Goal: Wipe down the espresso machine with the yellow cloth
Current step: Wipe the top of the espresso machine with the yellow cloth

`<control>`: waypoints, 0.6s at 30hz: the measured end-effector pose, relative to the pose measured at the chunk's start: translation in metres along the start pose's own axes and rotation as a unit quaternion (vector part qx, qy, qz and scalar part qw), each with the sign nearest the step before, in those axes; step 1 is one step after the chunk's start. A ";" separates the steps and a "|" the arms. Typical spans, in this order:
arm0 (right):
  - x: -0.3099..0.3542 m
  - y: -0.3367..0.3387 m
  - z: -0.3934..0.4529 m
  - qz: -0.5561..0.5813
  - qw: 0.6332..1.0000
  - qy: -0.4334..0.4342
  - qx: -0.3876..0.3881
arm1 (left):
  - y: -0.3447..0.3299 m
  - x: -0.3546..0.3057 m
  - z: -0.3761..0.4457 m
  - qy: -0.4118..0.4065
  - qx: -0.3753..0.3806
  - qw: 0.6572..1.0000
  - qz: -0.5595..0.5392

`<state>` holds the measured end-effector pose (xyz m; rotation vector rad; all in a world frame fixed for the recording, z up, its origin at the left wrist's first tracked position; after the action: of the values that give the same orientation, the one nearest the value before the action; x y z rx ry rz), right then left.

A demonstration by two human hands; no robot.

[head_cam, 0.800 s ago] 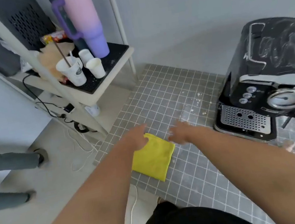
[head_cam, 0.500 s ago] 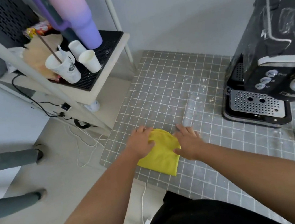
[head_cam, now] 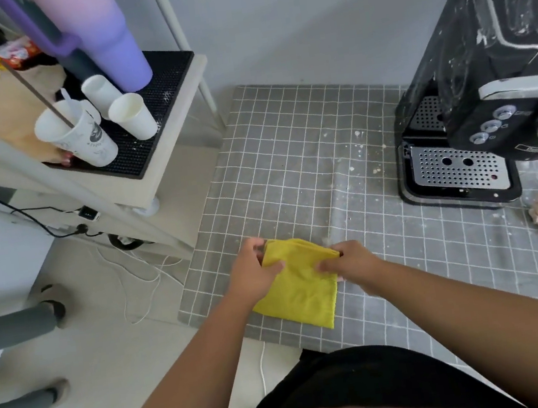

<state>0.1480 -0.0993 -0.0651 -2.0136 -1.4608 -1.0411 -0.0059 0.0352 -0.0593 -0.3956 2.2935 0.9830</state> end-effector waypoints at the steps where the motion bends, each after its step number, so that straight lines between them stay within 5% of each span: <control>1: 0.002 0.001 -0.004 0.002 1.000 0.006 -0.002 | -0.003 0.001 0.000 0.008 0.017 1.000 0.004; 6: 0.040 0.000 -0.040 0.031 0.994 0.100 0.011 | -0.020 -0.011 -0.001 0.040 0.122 0.988 -0.088; 10: 0.083 0.026 -0.079 0.076 0.982 0.175 -0.010 | -0.046 -0.045 -0.022 0.080 0.310 0.923 -0.213; 14: 0.115 0.072 -0.110 0.099 0.965 0.218 -0.111 | -0.056 -0.099 -0.036 0.092 0.375 0.863 -0.326; 18: 0.136 0.119 -0.145 0.008 0.930 0.287 -0.228 | -0.060 -0.161 -0.044 -0.008 0.365 0.845 -0.392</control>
<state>0.2348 -0.1625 0.1397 -1.7507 -0.9442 -1.9013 0.1292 -0.0319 0.0334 -0.8643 1.9792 -0.2948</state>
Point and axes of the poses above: each hand's wrist, its own z-axis towards the middle knuckle, its own y-axis out of the back of the hand, x = y × z, the point moved 6 cm from there along z, towards the middle knuckle, and after that the axes turned 7 degrees about y, right-handed, at the moved point
